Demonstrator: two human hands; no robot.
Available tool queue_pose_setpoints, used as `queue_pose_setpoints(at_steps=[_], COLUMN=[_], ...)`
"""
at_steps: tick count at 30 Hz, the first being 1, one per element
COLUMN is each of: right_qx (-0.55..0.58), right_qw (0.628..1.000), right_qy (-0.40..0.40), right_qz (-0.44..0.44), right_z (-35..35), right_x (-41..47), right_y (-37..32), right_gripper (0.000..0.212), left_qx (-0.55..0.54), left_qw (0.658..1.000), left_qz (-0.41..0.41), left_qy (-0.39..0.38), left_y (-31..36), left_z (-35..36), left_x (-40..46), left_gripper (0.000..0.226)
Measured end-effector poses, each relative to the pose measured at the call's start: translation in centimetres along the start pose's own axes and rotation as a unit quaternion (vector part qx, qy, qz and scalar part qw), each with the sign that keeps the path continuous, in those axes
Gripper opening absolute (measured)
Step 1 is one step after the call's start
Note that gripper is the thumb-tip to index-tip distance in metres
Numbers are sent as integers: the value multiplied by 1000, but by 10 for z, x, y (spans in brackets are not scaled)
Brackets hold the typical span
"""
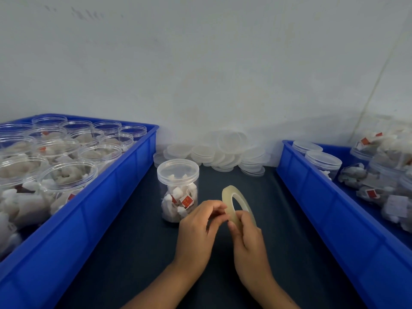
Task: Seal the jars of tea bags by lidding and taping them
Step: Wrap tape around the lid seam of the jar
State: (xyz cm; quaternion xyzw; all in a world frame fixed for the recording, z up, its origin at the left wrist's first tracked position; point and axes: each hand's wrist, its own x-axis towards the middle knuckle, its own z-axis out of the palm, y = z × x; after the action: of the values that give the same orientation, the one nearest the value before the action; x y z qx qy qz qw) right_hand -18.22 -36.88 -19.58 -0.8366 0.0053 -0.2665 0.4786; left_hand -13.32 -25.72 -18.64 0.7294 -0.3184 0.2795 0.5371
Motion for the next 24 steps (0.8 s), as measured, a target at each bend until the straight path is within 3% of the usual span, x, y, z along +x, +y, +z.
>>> queue_pose_setpoints(at_steps=[8,17,24], right_qx=[-36,-50,-51], right_qw=[999,998,998], right_qy=[-30,-48,-44], right_qz=[-14,2,7], right_z=[-2,-2,-1], right_x=[0,-1,-2], right_y=[0,-2,-3], right_gripper=[11,12,14], left_qx=[-38,71,48], left_qw=[999,996,998], left_qz=[-37,15,1], left_qy=[-5,-42,-49], left_y=[-4,-7,-9], left_z=[-4,-4,-3], left_x=[6,9,5], left_gripper=[18,19,22])
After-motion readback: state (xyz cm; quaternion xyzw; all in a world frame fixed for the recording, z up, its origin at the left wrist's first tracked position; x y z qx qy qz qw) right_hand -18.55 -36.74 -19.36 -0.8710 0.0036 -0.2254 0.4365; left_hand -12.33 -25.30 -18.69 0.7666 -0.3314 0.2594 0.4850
